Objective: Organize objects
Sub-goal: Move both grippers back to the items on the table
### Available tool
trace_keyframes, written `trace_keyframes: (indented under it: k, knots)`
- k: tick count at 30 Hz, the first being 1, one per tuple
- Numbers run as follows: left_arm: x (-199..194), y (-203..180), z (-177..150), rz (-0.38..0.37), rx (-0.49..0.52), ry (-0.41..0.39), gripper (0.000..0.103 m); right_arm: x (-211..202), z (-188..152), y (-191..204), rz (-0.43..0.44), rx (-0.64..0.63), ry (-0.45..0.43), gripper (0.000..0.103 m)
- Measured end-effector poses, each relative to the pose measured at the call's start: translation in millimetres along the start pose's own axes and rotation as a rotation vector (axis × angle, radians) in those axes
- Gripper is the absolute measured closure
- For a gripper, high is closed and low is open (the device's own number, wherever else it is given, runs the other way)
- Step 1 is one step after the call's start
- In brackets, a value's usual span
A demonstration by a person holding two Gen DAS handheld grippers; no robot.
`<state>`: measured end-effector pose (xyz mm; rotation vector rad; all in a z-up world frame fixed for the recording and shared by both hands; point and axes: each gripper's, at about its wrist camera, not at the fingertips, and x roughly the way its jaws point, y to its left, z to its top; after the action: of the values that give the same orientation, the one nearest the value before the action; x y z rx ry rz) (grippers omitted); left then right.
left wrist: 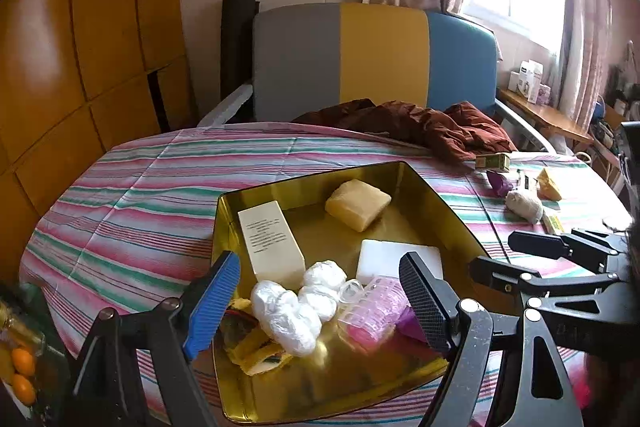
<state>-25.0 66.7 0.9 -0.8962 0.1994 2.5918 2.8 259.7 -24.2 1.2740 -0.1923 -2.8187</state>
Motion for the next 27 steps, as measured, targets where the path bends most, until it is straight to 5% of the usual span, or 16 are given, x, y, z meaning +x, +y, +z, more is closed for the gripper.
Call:
trace_keyframes:
  k: [13, 27]
  knots:
    - [3, -23, 4, -0.023, 0.059, 0.008, 0.021, -7, 7, -45, -0.088, 0.073, -0.015, 0.041]
    - [13, -53, 13, -0.060, 0.129, 0.019, 0.019, -14, 25, -149, -0.259, 0.200, -0.007, 0.041]
